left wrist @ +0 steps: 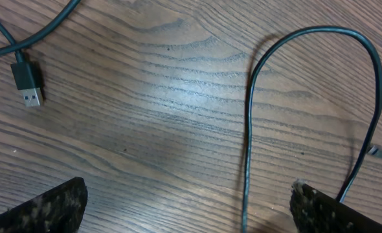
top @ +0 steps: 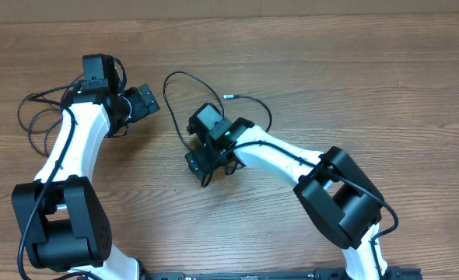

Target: Untangle cables

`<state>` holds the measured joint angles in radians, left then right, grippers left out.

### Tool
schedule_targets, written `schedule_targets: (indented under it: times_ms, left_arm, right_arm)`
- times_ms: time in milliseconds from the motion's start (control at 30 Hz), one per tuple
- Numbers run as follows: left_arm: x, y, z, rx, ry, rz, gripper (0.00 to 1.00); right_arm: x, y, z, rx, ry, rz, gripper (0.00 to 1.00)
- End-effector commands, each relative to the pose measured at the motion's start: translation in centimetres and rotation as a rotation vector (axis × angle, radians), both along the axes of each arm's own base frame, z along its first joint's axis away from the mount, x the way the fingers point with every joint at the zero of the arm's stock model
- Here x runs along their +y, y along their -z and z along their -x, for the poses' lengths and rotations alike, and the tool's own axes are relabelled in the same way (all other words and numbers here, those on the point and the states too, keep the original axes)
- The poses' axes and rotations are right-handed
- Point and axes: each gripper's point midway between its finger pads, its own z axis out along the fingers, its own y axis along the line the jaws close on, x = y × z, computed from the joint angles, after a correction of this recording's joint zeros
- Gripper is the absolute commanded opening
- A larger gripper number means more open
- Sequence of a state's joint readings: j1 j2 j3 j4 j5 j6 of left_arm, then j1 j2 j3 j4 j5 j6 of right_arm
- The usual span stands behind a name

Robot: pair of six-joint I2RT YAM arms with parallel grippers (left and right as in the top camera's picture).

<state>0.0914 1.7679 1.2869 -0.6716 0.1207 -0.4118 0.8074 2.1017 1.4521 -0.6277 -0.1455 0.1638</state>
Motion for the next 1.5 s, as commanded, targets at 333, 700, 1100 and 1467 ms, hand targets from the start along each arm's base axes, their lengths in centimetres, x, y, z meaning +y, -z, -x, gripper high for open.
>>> schedule_targets:
  times_ms: [333, 700, 1100, 1467]
  left_arm:
    - [-0.5, 0.6, 0.1, 0.009, 0.039, -0.002, 1.00]
    - [-0.5, 0.6, 0.1, 0.009, 0.040, -0.002, 1.00]
    - [-0.7, 0.9, 0.9, 0.046, 0.043, 0.003, 1.00]
    - [-9.7, 4.2, 7.2, 0.240, 0.305, 0.111, 1.00]
  right_arm:
    - [0.2, 1.0, 0.5, -0.097, 0.076, 0.118, 0.07]
    - [1.4, 0.7, 0.7, -0.067, 0.088, 0.055, 0.49]
    - [-2.3, -6.0, -4.3, 0.005, 0.213, -0.103, 1.00]
    - [-18.5, -4.2, -9.6, 0.151, 0.585, 0.023, 1.00]
